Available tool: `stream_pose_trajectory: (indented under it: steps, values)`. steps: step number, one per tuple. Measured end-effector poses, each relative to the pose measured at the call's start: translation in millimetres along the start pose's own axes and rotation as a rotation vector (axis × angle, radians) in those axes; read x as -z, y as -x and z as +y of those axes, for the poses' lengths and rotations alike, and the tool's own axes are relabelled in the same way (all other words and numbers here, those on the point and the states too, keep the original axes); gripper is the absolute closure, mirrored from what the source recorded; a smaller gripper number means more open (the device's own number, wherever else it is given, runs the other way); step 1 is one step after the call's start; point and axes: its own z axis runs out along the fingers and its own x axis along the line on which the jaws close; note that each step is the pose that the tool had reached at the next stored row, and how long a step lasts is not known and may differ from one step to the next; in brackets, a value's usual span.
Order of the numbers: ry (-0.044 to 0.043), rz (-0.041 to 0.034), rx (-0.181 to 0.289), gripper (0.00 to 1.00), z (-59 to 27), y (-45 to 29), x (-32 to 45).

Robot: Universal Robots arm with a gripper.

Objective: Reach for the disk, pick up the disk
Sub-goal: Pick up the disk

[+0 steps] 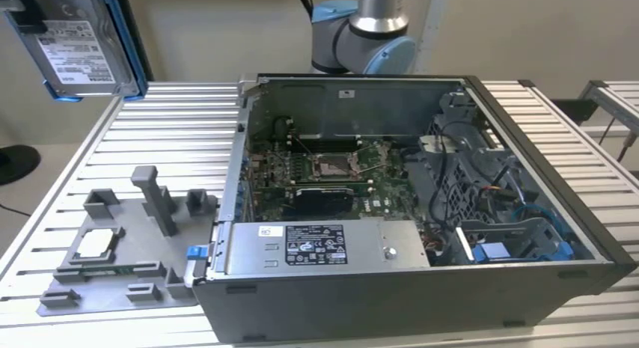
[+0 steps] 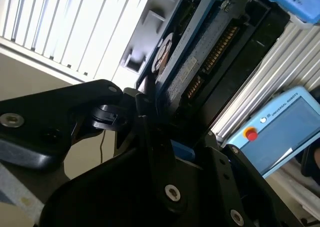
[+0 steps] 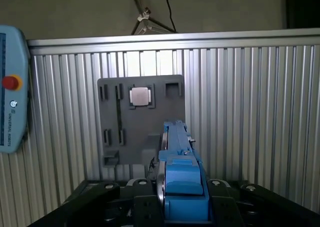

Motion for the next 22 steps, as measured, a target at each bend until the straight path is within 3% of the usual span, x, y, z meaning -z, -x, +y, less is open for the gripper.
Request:
stream_pose_trajectory:
  steps: [15,22]
  values:
    - [0.0000,-0.0001,0.000,1.00,-30.4,1.5,-1.5]
    - [0.0000,-0.0001,0.000,1.00,-50.9,2.5,-2.5]
